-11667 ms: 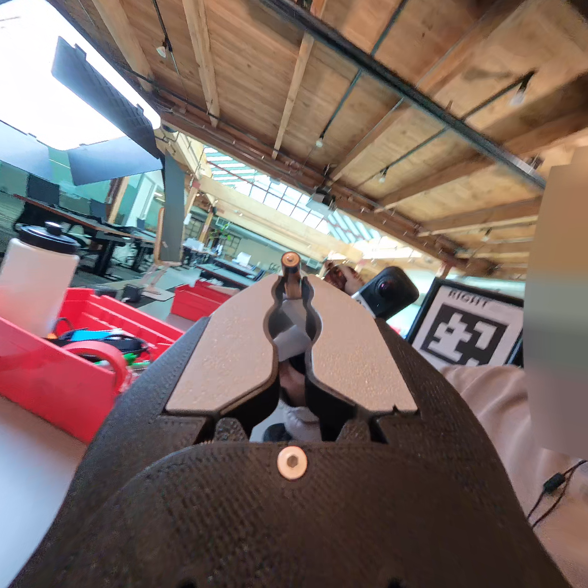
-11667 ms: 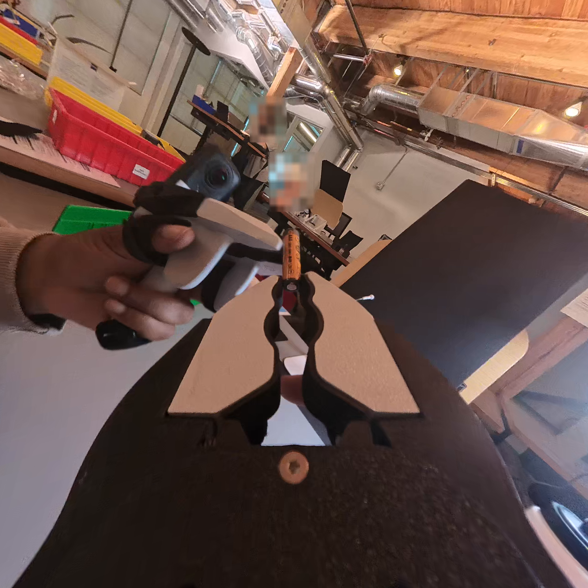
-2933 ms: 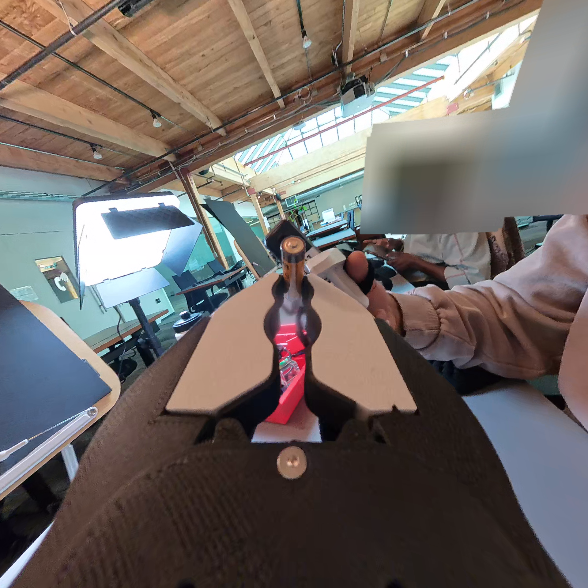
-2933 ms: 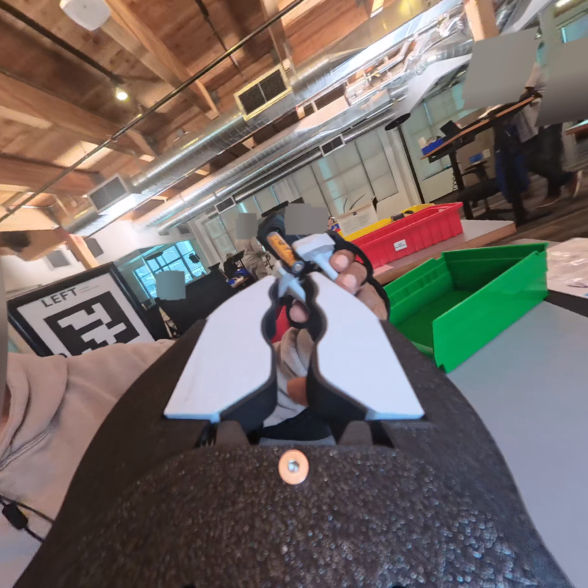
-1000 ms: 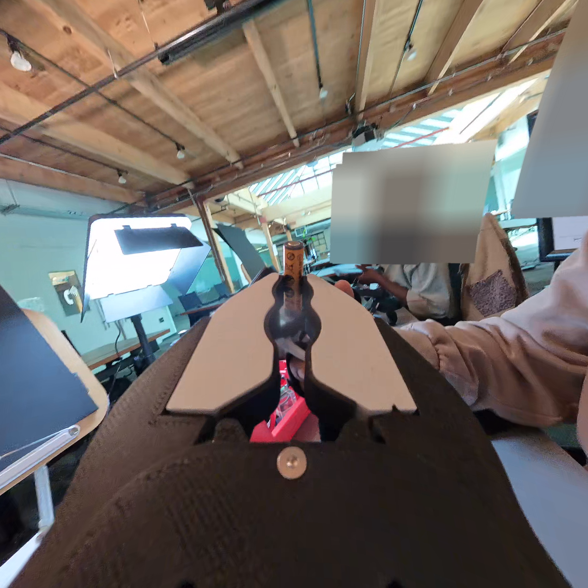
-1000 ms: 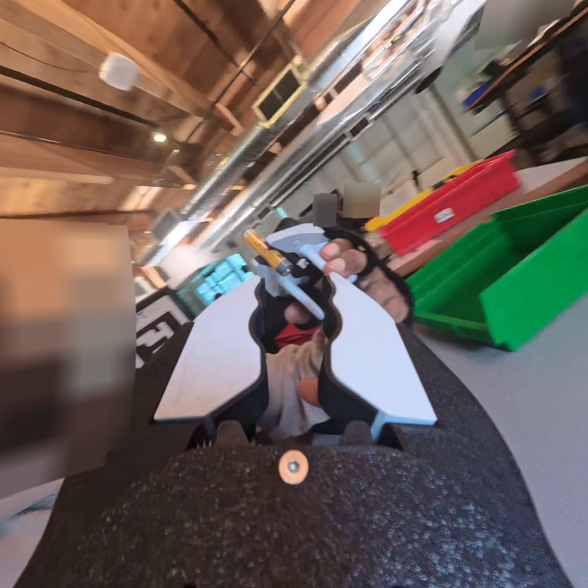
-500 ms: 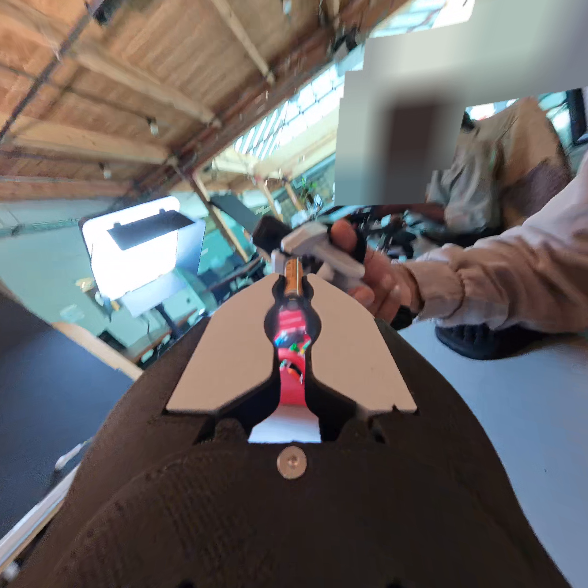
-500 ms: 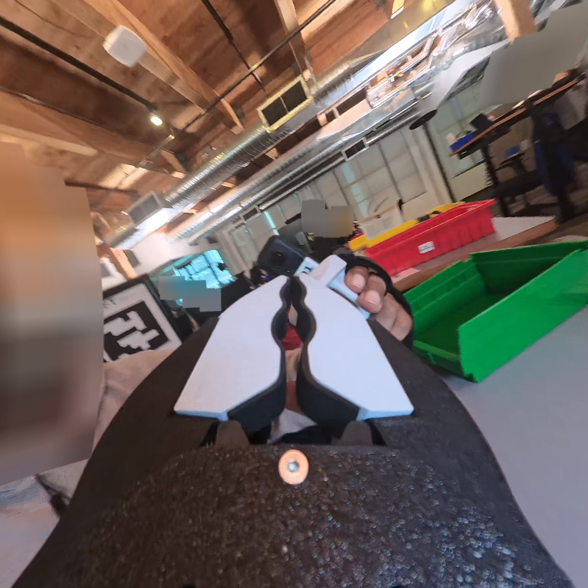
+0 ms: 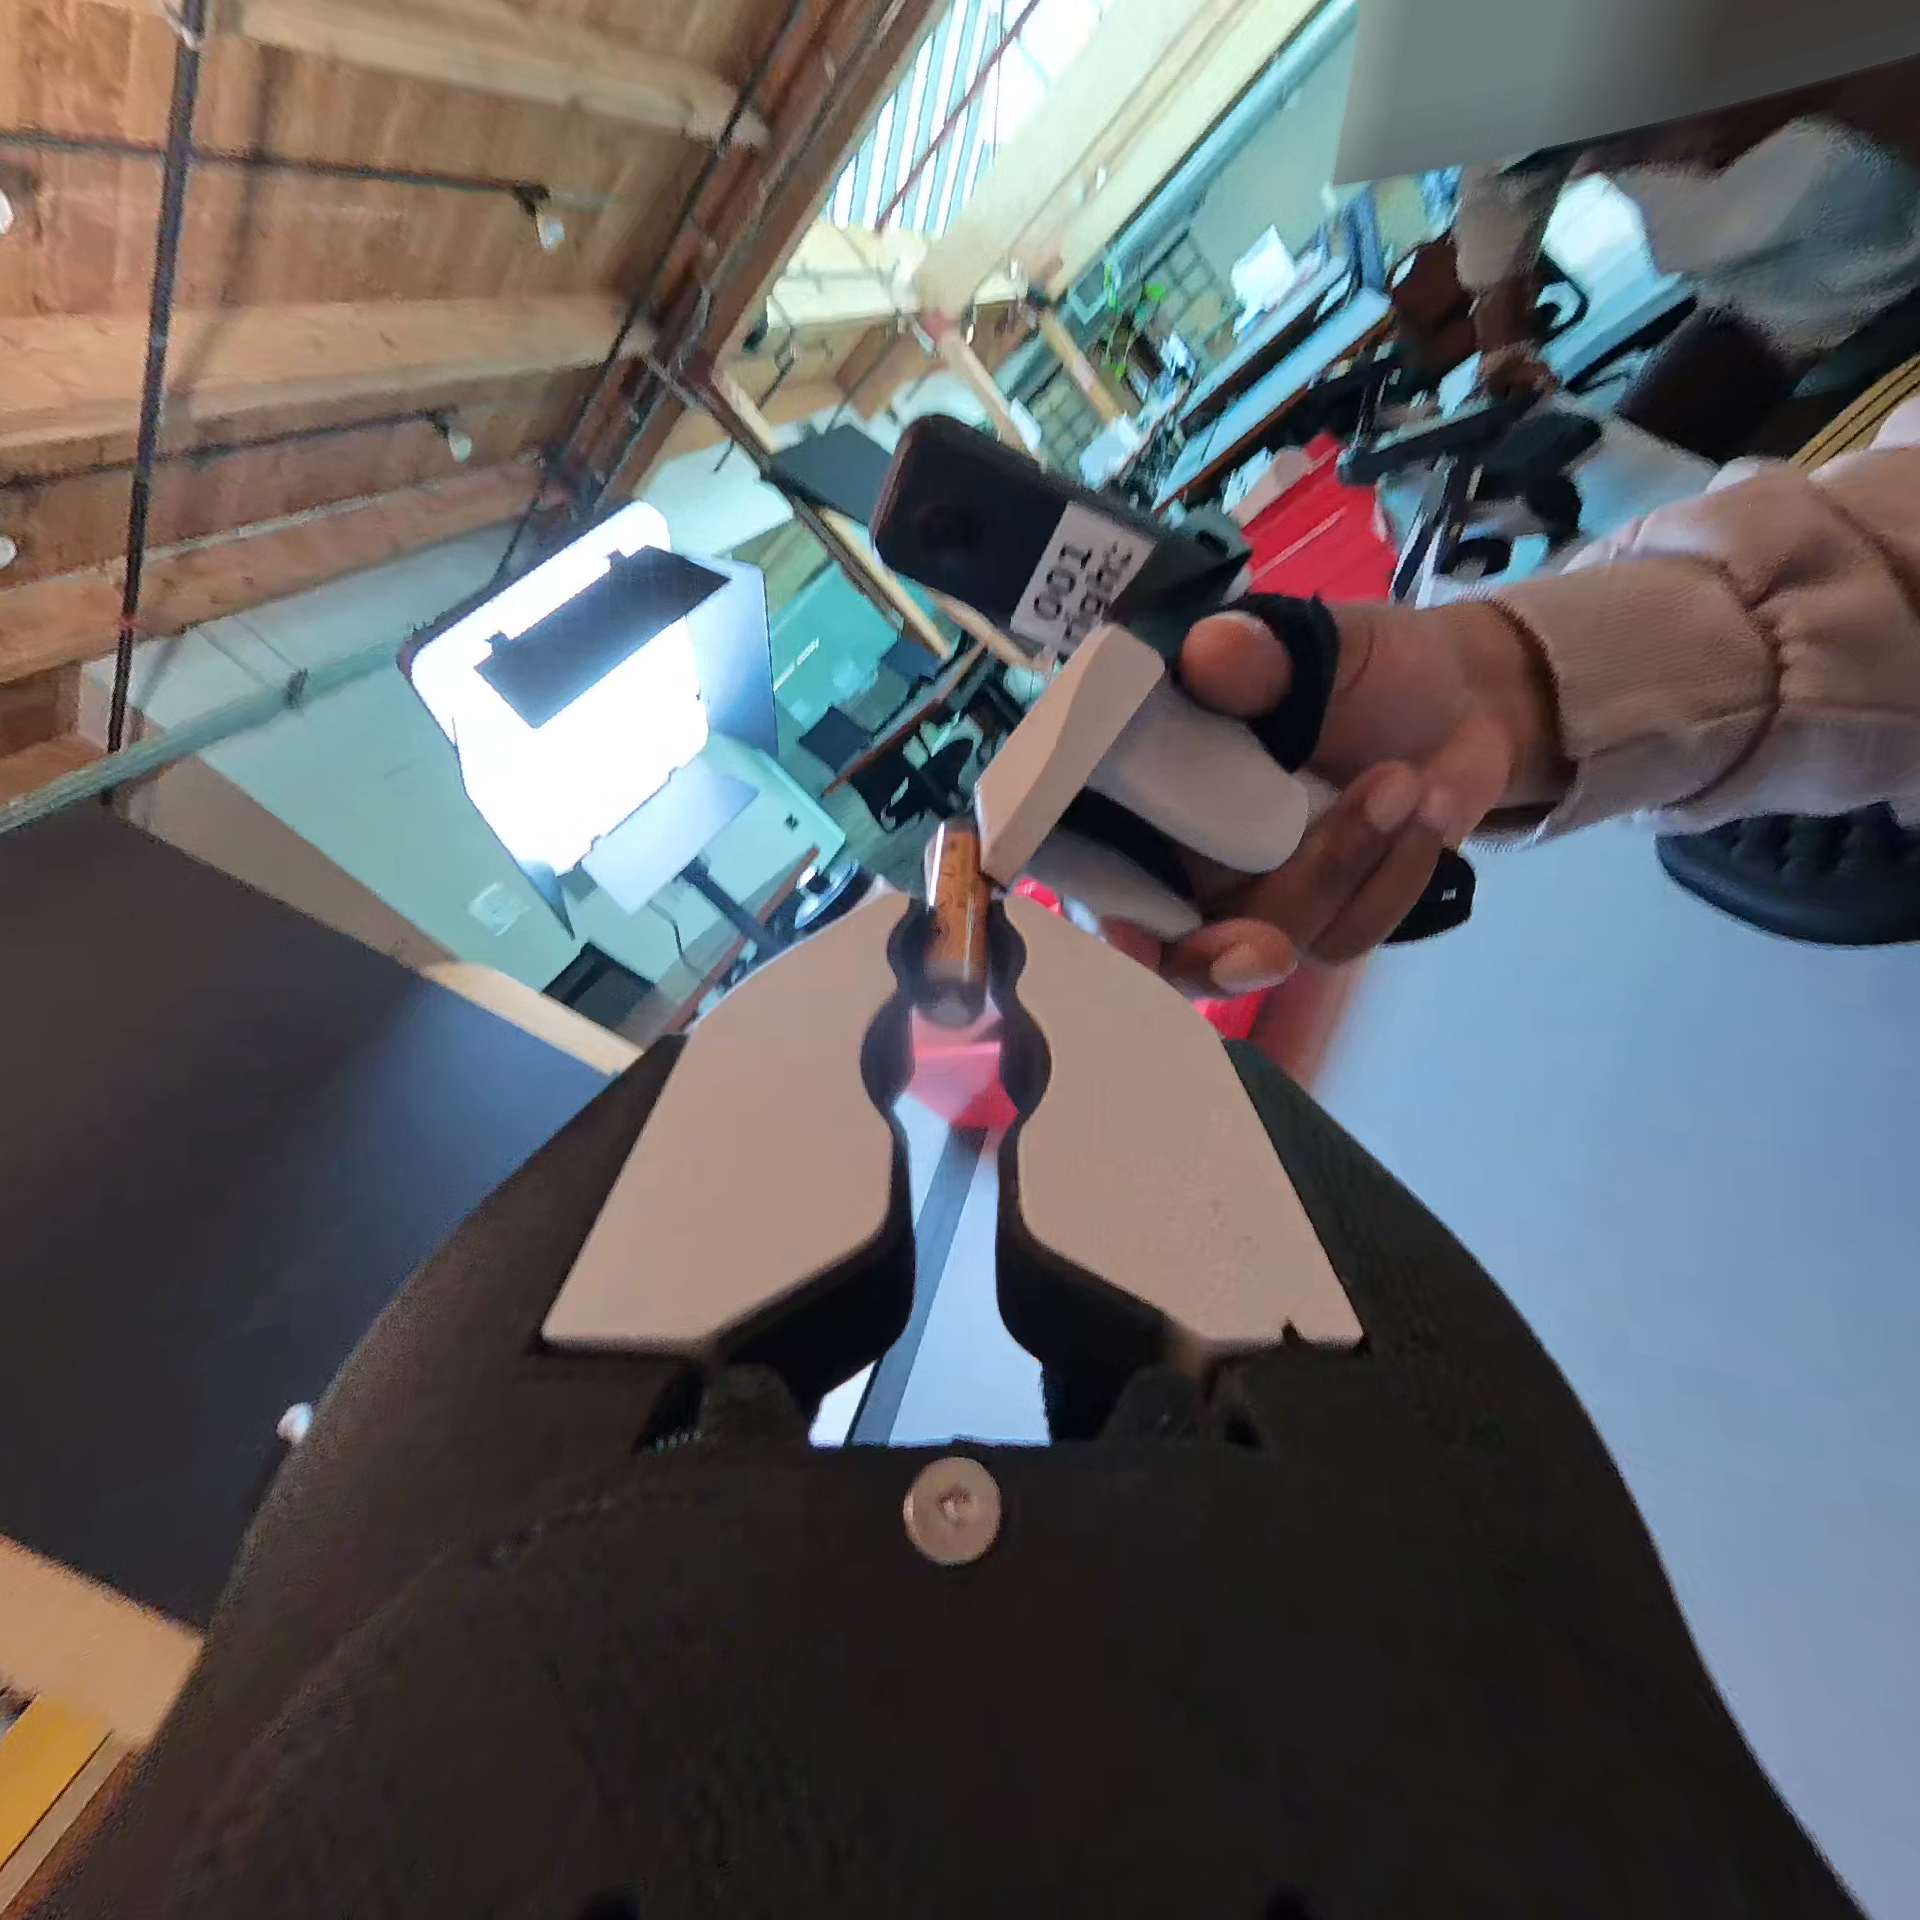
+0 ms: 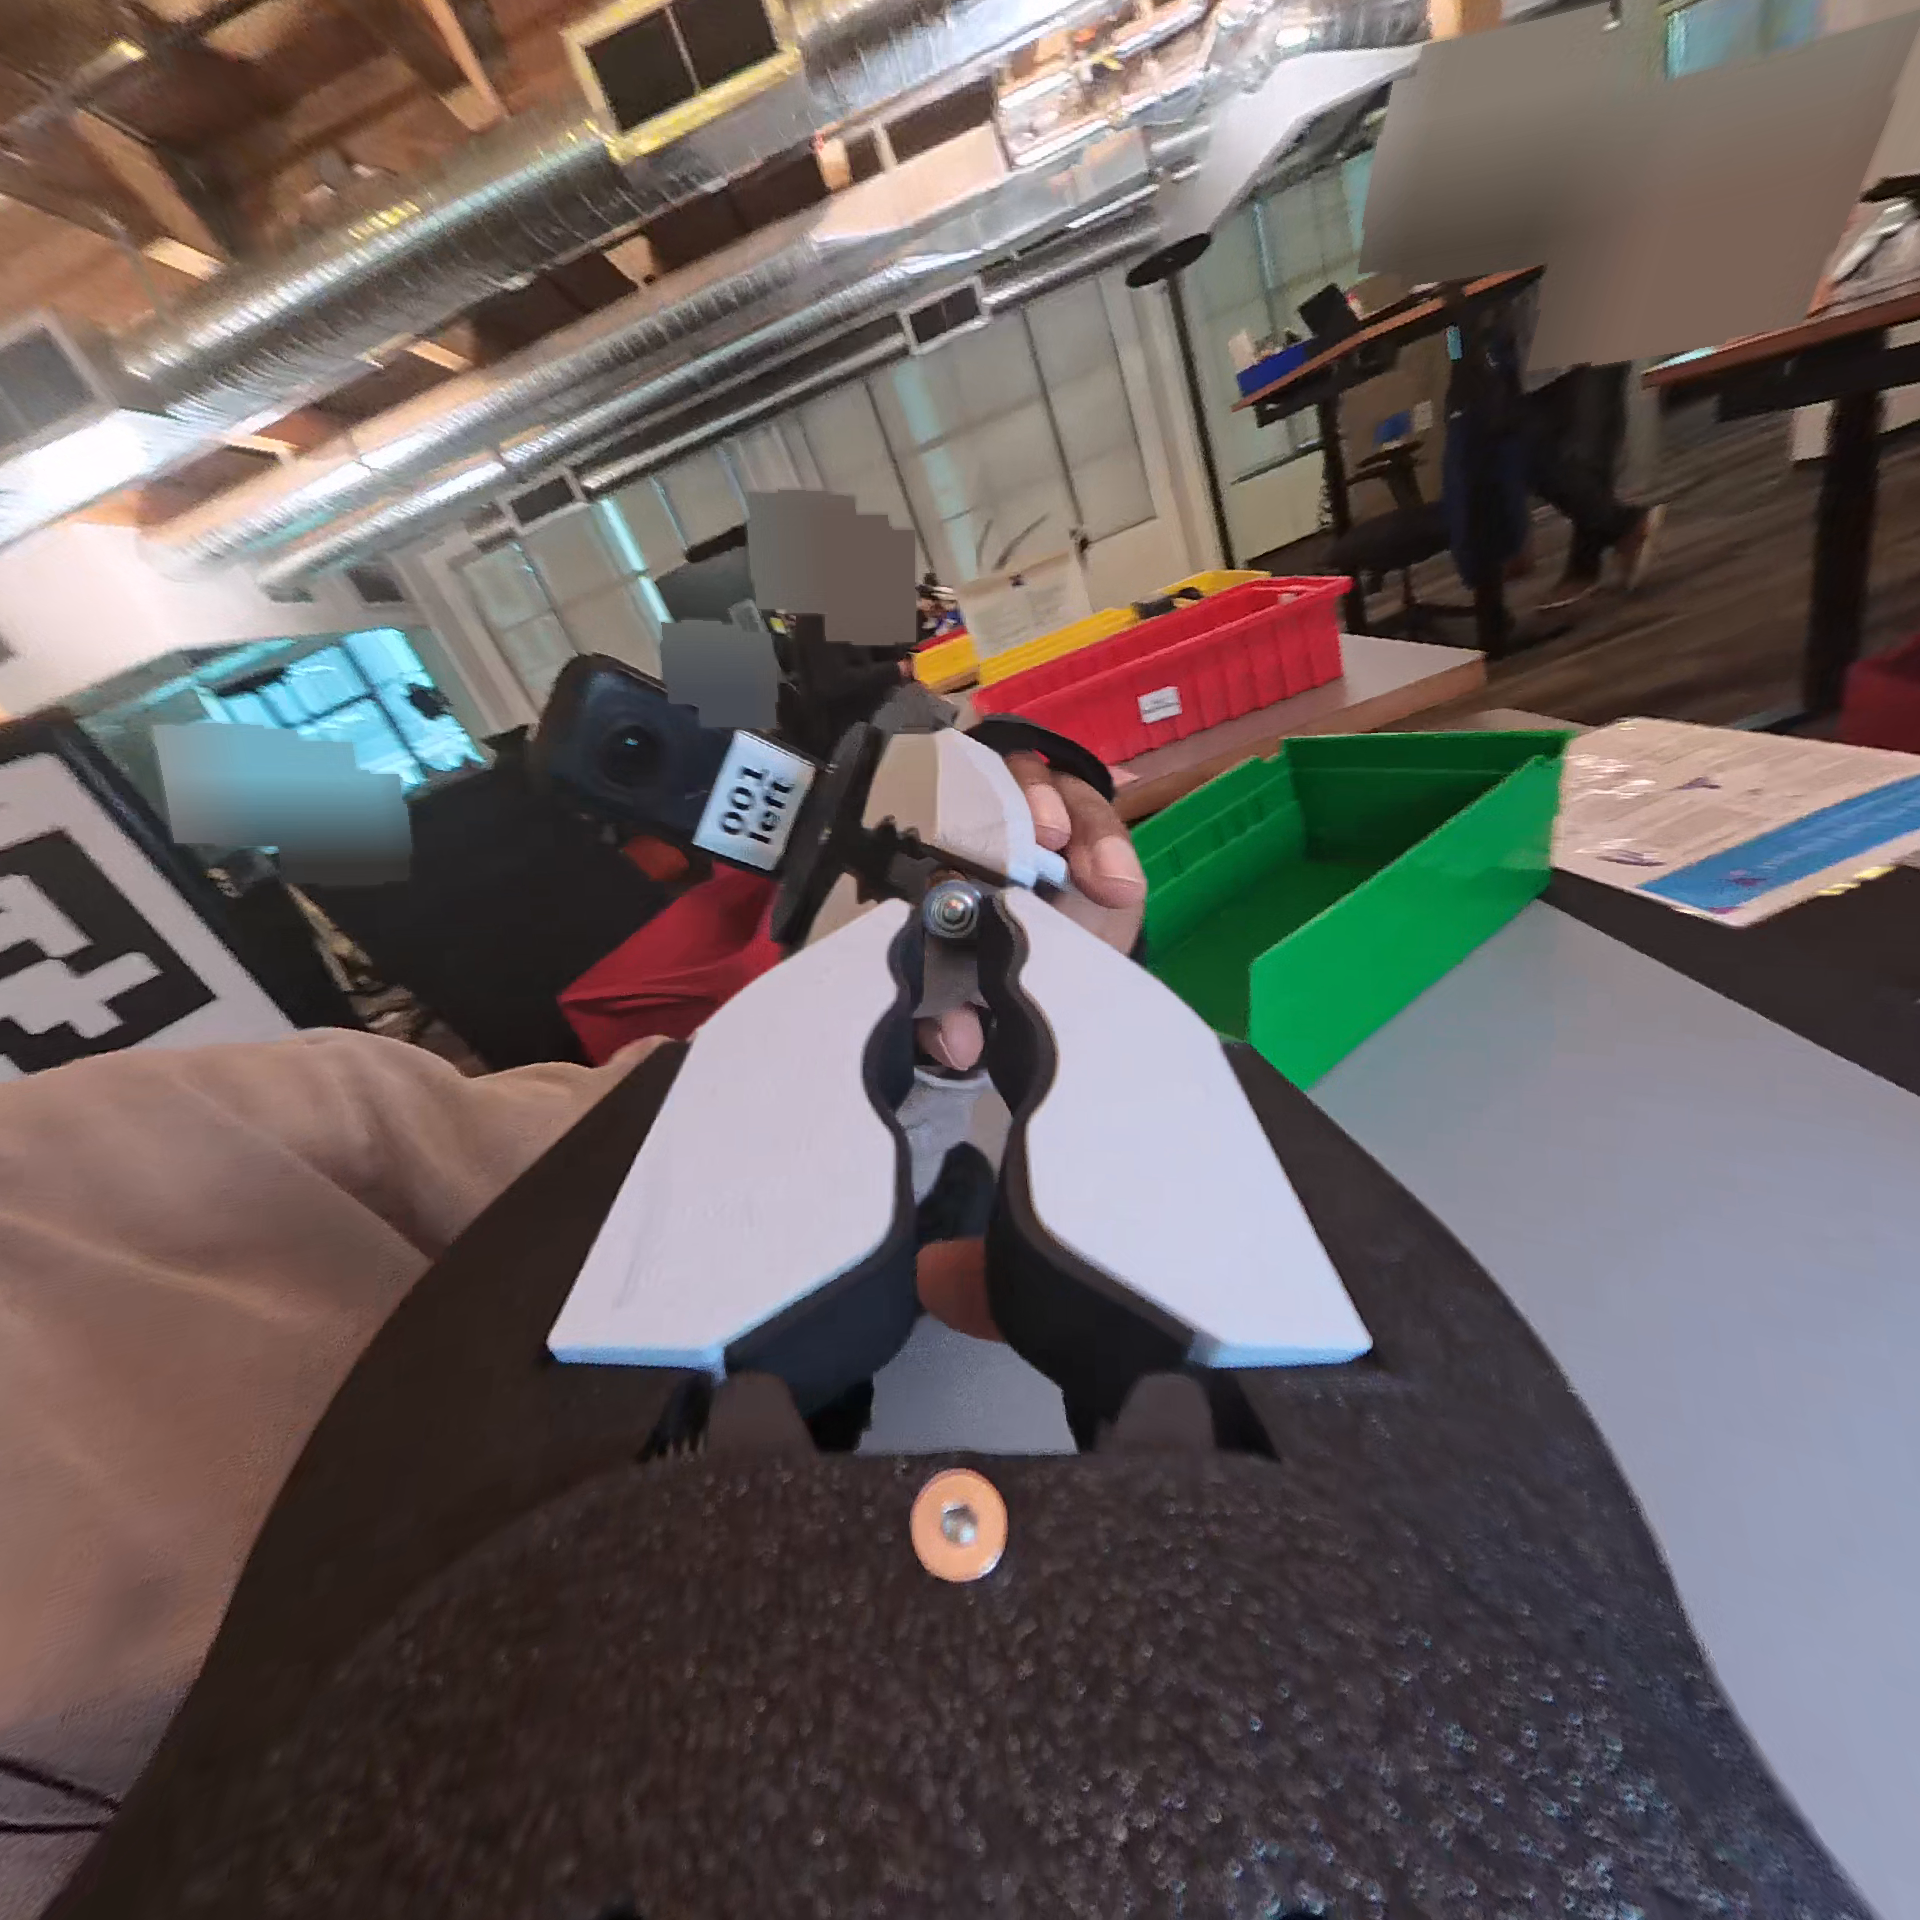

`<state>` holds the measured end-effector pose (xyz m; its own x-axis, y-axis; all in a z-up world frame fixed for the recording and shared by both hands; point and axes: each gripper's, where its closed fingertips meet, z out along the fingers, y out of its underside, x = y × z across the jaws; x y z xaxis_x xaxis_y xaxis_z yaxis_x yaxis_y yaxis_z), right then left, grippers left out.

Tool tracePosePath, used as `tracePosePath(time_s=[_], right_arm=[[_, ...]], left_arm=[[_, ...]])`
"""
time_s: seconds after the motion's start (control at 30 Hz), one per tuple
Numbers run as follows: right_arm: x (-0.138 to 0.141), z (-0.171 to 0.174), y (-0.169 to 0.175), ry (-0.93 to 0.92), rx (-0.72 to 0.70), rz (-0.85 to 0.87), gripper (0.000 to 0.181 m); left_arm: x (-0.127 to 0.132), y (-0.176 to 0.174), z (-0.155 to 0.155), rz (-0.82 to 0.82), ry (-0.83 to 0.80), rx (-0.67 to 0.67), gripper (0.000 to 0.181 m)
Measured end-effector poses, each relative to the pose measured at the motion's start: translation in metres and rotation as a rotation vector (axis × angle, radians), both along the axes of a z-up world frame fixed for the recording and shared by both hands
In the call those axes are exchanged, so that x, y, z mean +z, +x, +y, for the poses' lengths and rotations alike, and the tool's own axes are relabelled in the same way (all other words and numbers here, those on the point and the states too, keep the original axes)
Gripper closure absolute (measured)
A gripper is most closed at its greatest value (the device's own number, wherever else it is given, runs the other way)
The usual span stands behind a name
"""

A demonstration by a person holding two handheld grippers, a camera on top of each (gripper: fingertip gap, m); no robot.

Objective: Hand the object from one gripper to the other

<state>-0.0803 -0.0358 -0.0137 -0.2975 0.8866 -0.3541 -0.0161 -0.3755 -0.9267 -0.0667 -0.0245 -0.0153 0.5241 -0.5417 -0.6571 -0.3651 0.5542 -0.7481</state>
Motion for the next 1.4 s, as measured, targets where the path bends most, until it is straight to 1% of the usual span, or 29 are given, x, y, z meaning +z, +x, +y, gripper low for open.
tracePosePath(time_s=[0.07,0.13,0.2,0.27,0.3,0.33,0.37,0.4,0.43,0.47,0.53,0.6,0.67,0.73,0.8,0.87,0.93,1.0,1.1,1.17,1.2,1.23,1.27,1.3,1.4], right_arm=[[-0.002,0.009,0.003,0.12,-0.099,-0.028,0.172],[-0.005,0.025,0.007,0.33,-0.27,-0.085,0.172],[-0.006,0.039,0.012,0.614,-0.452,-0.126,0.172],[-0.003,0.038,0.013,0.91,-0.569,-0.113,0.172],[-0.001,0.035,0.013,1.069,-0.626,-0.098,0.171],[0.0,0.033,0.012,1.238,-0.688,-0.083,0.172],[0.001,0.032,0.012,1.401,-0.763,-0.072,0.171],[0.0,0.031,0.011,1.541,-0.818,-0.061,0.171],[-0.001,0.029,0.01,1.635,-0.854,-0.037,0.171],[-0.003,0.027,0.008,1.694,-0.874,-0.009,0.171],[-0.007,0.022,0.005,1.777,-0.908,0.057,0.171],[-0.011,0.018,0.003,1.841,-0.92,0.118,0.171],[-0.016,0.02,0.003,1.853,-0.937,0.143,0.171],[-0.019,0.021,0.003,1.868,-0.941,0.158,0.171],[-0.02,0.022,0.002,1.859,-0.945,0.156,0.171],[-0.027,0.024,-0.003,1.806,-0.884,0.132,0.166],[-0.035,0.031,-0.006,1.606,-0.78,0.067,0.161],[-0.038,0.033,-0.006,1.316,-0.627,0.025,0.156],[-0.028,0.027,-0.004,0.849,-0.425,0.025,0.15],[-0.022,0.019,-0.003,0.663,-0.324,0.057,0.145],[-0.021,0.016,-0.003,0.621,-0.295,0.065,0.143],[-0.02,0.011,-0.004,0.601,-0.27,0.077,0.144],[-0.019,0.009,-0.004,0.598,-0.269,0.087,0.153],[-0.018,0.007,-0.004,0.627,-0.276,0.091,0.168],[-0.016,0.01,0.0,0.777,-0.337,0.076,0.17]], left_arm=[[-0.005,-0.005,0.008,0.036,-0.052,0.065,0.169],[-0.008,-0.011,0.014,0.056,-0.1,0.119,0.158],[-0.006,-0.015,0.016,0.078,-0.097,0.16,0.155],[-0.007,-0.019,0.02,0.117,-0.086,0.227,0.156],[-0.009,-0.021,0.023,0.119,-0.122,0.249,0.158],[-0.013,-0.022,0.025,0.083,-0.208,0.242,0.159],[-0.016,-0.019,0.024,0.019,-0.328,0.191,0.155],[-0.017,-0.015,0.02,-0.068,-0.448,0.103,0.15],[-0.015,-0.011,0.016,-0.168,-0.56,0.004,0.148],[-0.013,-0.008,0.012,-0.263,-0.669,-0.084,0.147],[-0.012,-0.007,0.014,-0.408,-0.856,-0.19,0.146],[-0.012,-0.007,0.016,-0.516,-0.959,-0.264,0.144],[-0.01,-0.006,0.019,-0.606,-1.024,-0.331,0.15],[-0.013,-0.008,0.024,-0.648,-1.058,-0.341,0.161],[-0.013,-0.008,0.026,-0.669,-1.05,-0.359,0.163],[-0.008,-0.011,0.025,-0.674,-0.996,-0.376,0.167],[0.001,-0.02,0.025,-0.661,-0.875,-0.348,0.171],[0.008,-0.029,0.023,-0.597,-0.752,-0.286,0.171],[0.016,-0.03,0.012,-0.453,-0.557,-0.235,0.171],[0.016,-0.02,0.005,-0.368,-0.468,-0.213,0.171],[0.014,-0.014,0.002,-0.339,-0.441,-0.225,0.171],[0.013,-0.006,-0.004,-0.324,-0.42,-0.258,0.171],[0.012,0.0,-0.006,-0.318,-0.407,-0.275,0.171],[0.009,0.003,-0.006,-0.31,-0.401,-0.272,0.171],[0.007,0.003,-0.005,-0.304,-0.394,-0.273,0.171]])
